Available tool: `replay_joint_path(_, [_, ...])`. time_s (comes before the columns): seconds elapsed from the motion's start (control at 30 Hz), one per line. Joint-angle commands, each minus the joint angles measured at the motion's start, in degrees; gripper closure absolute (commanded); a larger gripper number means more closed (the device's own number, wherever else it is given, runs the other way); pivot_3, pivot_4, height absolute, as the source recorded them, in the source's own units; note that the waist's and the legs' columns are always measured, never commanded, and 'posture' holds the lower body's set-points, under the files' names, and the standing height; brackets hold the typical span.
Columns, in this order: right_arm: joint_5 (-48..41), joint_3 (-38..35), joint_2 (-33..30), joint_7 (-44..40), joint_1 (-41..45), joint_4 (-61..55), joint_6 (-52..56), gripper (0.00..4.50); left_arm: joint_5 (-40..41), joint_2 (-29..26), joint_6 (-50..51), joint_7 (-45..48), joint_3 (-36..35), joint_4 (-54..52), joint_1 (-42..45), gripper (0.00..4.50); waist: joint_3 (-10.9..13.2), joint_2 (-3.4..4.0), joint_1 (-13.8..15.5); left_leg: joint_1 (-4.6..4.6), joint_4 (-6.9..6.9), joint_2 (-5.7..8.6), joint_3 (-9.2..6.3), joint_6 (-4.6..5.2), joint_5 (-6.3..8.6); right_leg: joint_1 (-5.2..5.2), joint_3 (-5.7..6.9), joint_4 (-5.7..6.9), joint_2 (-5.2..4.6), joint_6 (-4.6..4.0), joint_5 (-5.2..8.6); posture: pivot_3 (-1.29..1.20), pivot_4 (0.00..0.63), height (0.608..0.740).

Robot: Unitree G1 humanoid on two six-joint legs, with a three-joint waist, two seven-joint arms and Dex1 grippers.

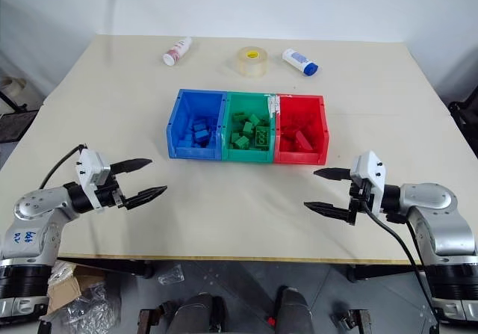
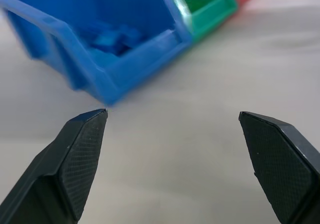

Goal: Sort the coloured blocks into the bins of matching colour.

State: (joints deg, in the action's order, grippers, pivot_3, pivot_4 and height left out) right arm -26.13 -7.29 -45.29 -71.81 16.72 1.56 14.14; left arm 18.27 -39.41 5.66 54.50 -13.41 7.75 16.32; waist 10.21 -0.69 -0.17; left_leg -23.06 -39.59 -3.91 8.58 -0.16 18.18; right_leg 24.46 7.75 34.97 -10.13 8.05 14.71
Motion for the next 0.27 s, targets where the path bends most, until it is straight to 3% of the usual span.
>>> replay_joint_path(0.03, [-0.3, -1.0, -0.5, 0.0, 0.3, -0.8, -0.7, 0.0, -0.3, -0.2, -1.1, -0.8, 0.2, 0.6, 1.5, 0.02, 0.0, 0.0, 0.0, 0.0, 0.01, 0.0, 0.01, 0.0, 0.0, 0.0, 0.0, -0.01, 0.0, 0.0, 0.0, 0.0, 0.15, 0.74])
replay_joint_path(0.27, [-0.5, -1.6, -0.9, 0.2, -0.4, -1.5, -0.6, 0.0, 1.8, 2.4, -3.2, 0.2, 0.3, 1.2, 2.1, 0.02, 0.0, 0.0, 0.0, 0.0, 0.01, 0.0, 0.02, 0.0, 0.0, 0.0, 0.0, -0.01, 0.0, 0.0, 0.0, 0.0, 0.15, 0.74])
